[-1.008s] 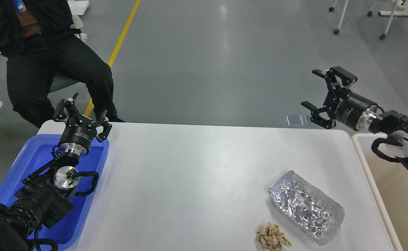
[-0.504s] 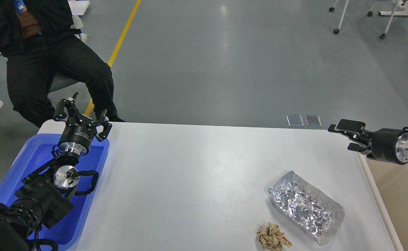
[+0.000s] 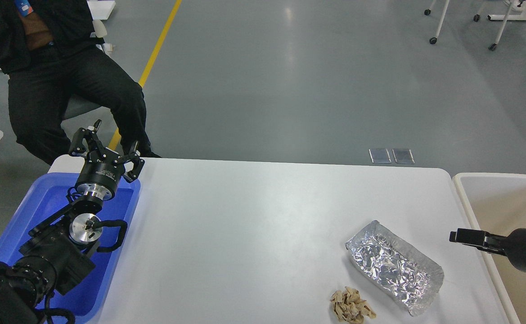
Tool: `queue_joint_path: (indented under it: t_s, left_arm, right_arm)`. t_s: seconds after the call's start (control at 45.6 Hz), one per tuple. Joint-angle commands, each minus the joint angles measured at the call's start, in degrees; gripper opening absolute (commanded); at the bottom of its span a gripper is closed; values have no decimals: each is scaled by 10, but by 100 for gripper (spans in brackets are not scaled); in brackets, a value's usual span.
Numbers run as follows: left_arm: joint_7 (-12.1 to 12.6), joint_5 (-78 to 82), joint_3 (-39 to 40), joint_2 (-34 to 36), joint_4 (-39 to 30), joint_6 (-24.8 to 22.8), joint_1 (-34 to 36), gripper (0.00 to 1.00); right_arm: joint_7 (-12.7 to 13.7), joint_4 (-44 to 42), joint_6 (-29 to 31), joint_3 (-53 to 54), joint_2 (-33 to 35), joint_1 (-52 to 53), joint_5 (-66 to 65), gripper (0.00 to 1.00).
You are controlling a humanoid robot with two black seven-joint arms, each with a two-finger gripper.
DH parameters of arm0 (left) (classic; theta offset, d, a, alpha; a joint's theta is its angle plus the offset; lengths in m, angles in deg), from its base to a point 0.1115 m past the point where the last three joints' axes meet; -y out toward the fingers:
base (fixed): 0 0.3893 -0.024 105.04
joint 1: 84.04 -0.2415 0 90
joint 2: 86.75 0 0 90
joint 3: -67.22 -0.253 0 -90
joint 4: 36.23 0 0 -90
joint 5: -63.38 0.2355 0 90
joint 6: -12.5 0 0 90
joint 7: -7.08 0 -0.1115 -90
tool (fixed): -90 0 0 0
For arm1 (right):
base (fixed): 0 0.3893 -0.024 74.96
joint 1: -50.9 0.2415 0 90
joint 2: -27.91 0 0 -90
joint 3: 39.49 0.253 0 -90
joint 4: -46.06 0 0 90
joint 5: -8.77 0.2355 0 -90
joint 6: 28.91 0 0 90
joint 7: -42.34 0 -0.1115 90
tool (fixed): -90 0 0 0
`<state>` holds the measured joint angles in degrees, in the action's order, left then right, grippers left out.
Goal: Tidy desktop
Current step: 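Swing the right gripper down toward the silver foil package, then close the right gripper on the edge of the silver foil package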
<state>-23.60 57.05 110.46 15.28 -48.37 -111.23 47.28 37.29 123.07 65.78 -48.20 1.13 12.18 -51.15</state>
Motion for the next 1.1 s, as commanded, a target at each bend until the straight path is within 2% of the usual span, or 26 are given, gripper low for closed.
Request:
queue_joint_path:
  t_s: [0.0, 0.329, 0.504, 1.074]
  left_arm:
    - [0, 0, 0, 0, 0, 1, 0, 100]
    - [0, 0, 0, 0, 0, 0, 0, 100]
    - [0, 0, 0, 0, 0, 0, 0, 100]
    - [0, 0, 0, 0, 0, 0, 0, 100]
  right_arm:
    - [0, 17, -49, -77, 5, 1, -5, 100]
    - [2, 14, -68, -101, -23, -9, 9, 100]
    - [5, 14, -68, -101, -40, -10, 72, 100]
    - [8, -20, -68, -100, -102, -34, 106, 100]
